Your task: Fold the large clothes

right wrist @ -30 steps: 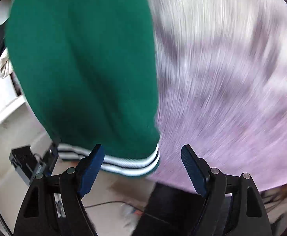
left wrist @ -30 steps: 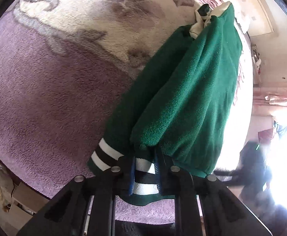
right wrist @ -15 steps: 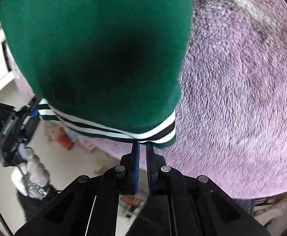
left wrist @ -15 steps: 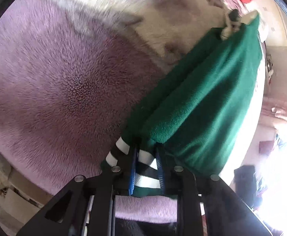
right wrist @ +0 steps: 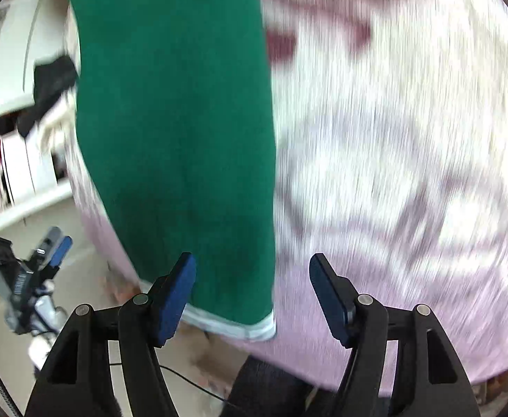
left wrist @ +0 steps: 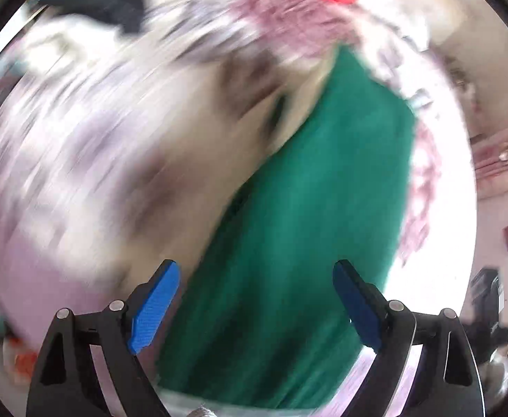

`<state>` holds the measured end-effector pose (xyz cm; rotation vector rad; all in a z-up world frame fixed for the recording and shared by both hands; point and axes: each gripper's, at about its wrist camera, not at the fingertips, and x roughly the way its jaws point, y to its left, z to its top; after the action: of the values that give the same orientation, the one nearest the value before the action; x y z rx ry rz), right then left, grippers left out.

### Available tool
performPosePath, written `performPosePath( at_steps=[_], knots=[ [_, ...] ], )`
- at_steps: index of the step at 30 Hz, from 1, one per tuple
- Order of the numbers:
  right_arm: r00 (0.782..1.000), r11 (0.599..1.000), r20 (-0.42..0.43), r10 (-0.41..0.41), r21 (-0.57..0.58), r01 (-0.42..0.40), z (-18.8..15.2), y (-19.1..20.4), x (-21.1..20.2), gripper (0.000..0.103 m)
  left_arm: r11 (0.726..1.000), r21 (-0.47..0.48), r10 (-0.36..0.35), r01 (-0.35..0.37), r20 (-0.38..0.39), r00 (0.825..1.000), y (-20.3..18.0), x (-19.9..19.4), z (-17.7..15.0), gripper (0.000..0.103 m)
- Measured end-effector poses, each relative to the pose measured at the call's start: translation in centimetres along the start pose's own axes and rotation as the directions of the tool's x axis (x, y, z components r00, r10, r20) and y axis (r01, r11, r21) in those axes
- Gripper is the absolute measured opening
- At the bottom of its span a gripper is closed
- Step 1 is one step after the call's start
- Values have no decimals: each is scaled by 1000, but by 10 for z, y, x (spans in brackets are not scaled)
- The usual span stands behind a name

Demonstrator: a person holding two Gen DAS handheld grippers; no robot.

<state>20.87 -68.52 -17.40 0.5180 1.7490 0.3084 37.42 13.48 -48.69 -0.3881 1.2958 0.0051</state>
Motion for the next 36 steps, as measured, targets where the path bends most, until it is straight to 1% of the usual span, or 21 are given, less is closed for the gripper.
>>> performPosePath(
  at_steps=[1,3,6,8,11,14,17,18,19,20,21,24,26,27,28,30,31,32,33,34,36],
  knots=[
    [998,1000,61,-16,-7,16,14,0,-9,67,998,58,-11,9,25,1000,-25,13,30,90],
    [985,1000,172,-21,-12,23,44,5,-19,19,990,138,4,-13,64,998,-60,36,70,90],
    [970,999,241,21,31,-30,95,6,-31,19,977,206,28,-44,81,996,-96,85,129,90],
    [960,997,277,45,50,-61,126,10,-37,19,972,219,77,-90,70,995,-92,114,149,90],
    [945,992,319,71,78,-101,173,21,-42,19,967,200,164,-159,-6,986,-77,164,184,93],
    [936,989,344,81,89,-119,223,35,-39,19,982,148,136,-121,-98,986,-52,197,193,93],
    [933,994,356,52,76,-84,275,43,-41,19,989,134,86,-67,-142,986,-38,218,193,94],
    [936,997,353,2,76,-30,289,50,-33,19,990,134,74,-55,-144,987,-35,221,193,96],
    [936,997,349,-43,77,18,315,40,-37,18,990,132,68,-49,-144,987,-34,222,193,98],
    [941,993,323,-105,79,83,330,41,-24,16,991,131,59,-39,-148,987,-32,223,194,98],
    [948,990,291,-129,86,109,342,40,-15,14,990,134,54,-34,-154,987,-31,225,195,98],
    [961,986,234,-148,115,124,354,44,-22,14,992,124,27,-6,-165,986,-26,215,196,98],
    [959,988,250,-130,115,104,356,50,-40,14,992,122,-4,18,-121,993,-23,198,204,98],
    [951,994,297,-86,90,62,354,56,-57,14,992,125,-12,25,-104,995,-23,194,207,98],
    [942,997,328,-71,64,53,351,56,-67,15,991,134,-8,19,-85,996,-22,190,212,98],
    [915,996,393,-86,30,81,367,62,-76,17,990,141,19,-7,-85,996,-15,200,223,98],
    [922,996,377,-89,31,83,374,60,-67,17,991,135,27,-11,-117,993,-9,215,227,98],
    [950,997,303,-80,36,72,390,54,-46,18,992,124,30,-11,-147,989,-5,225,224,101],
    [970,998,238,-54,52,42,402,46,-28,17,991,133,26,-8,-132,991,-4,225,223,102],
    [971,997,235,-40,78,22,403,49,-25,17,988,154,35,-16,-128,991,-7,221,222,102],
    [966,995,256,-22,103,-5,385,45,-40,18,982,186,34,-11,-122,992,-11,199,214,100]
  ],
)
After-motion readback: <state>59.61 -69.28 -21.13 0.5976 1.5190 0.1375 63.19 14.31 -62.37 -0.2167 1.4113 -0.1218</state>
